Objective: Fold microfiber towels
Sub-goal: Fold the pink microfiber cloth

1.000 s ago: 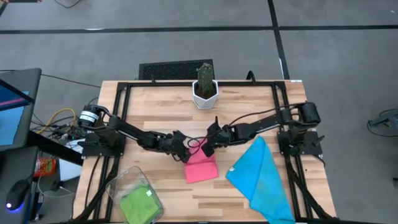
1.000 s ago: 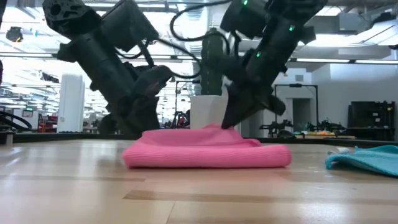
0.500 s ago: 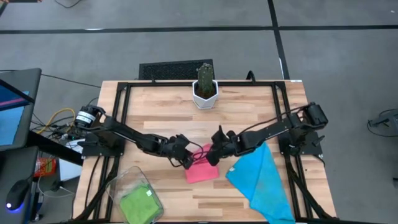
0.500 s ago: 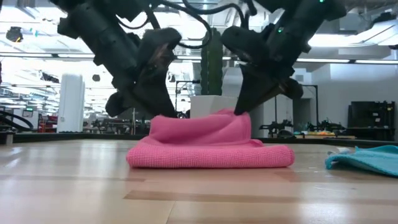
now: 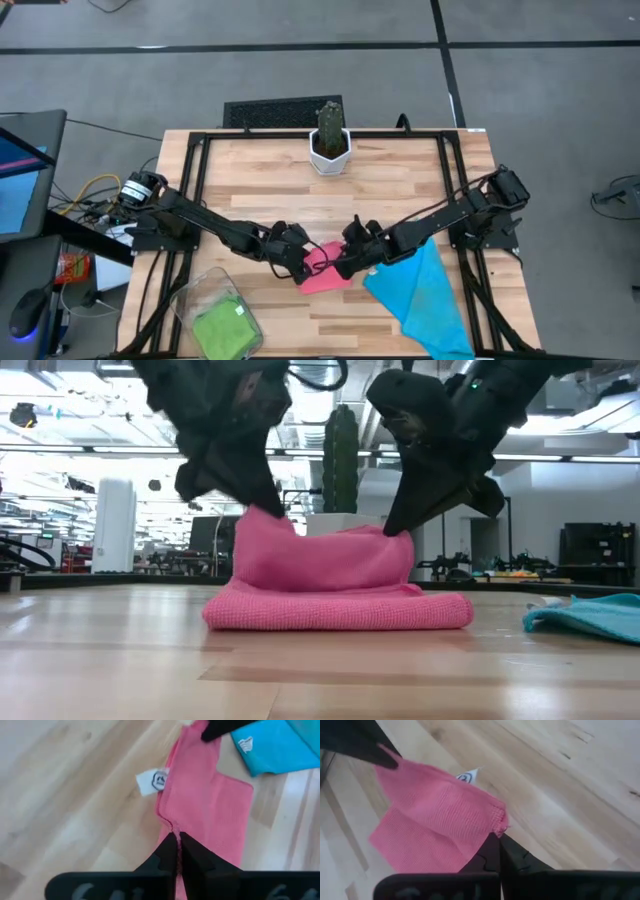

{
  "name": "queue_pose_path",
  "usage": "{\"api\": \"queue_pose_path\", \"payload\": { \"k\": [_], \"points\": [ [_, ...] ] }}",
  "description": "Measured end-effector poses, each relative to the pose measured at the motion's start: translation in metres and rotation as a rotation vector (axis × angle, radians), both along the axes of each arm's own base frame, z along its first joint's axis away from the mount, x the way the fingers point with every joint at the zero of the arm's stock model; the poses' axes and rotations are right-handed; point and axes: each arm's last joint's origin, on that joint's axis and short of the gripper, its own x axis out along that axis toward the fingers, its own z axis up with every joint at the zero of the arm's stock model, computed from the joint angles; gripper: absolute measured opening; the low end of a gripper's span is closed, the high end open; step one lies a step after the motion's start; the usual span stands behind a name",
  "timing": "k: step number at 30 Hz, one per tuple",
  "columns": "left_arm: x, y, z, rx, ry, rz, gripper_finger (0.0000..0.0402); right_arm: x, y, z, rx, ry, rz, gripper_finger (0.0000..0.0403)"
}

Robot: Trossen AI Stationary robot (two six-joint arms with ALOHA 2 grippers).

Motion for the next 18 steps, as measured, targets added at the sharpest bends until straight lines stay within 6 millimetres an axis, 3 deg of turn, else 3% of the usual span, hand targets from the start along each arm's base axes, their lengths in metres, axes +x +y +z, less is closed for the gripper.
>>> {"api": "queue_pose_path", "payload": {
  "k": [5, 18],
  "points": [
    [0.005, -0.008, 0.018, 0.057, -0.009, -0.055, 0.0, -0.004, 0.011, 0.0, 0.006, -0.007, 0.013, 0.0015],
    [-0.01, -0.037, 0.017, 0.146, -0.009, -0.077, 0.0, -0.006, 0.026, 0.003, 0.0, -0.05, 0.073, 0.0032]
  ]
}}
